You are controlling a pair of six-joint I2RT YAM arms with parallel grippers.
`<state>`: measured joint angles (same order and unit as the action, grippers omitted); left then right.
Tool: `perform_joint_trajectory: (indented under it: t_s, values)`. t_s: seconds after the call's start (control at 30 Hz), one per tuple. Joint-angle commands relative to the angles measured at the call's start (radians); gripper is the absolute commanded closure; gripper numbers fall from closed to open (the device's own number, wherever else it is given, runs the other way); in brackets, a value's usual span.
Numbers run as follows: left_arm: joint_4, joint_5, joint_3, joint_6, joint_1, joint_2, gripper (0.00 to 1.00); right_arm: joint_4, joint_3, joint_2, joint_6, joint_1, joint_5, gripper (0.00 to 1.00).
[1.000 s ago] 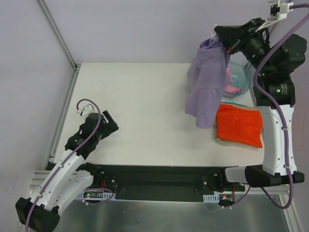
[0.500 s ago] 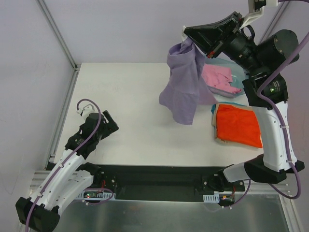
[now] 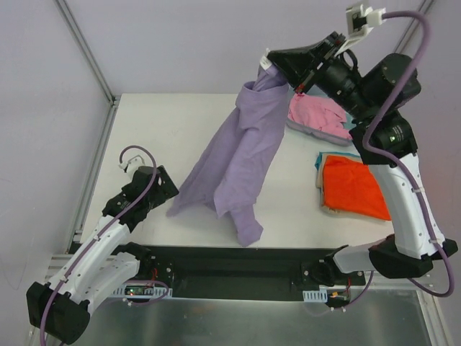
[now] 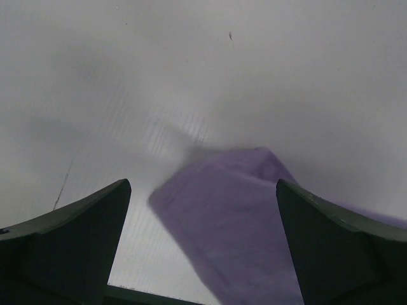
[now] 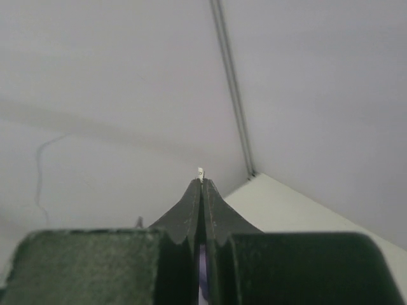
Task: Fold and stack the t-shirts
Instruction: Move the tshirt to the center of the board
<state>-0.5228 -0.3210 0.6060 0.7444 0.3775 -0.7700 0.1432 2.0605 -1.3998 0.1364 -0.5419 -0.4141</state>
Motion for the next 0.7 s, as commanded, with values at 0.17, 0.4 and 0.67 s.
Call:
perform_joint_trajectory:
  t_s: [0.17,0.4,0.67]
  values:
    - [-0.006,0.006,0.006,0.012,-0.011,-0.015,0.01,0.246,-0.538,0.127,-0.319,0.034,0.602,0.95]
    - [-0.009,0.080,0.018,0.015,-0.011,-0.081,0.01,0.502,-0.449,-0.272,-0.262,0.106,0.871,0.99]
    - [-0.077,0.103,-0.037,0.101,-0.011,-0.092,0.01,0.592,-0.264,-0.588,-0.210,0.146,0.911,0.99]
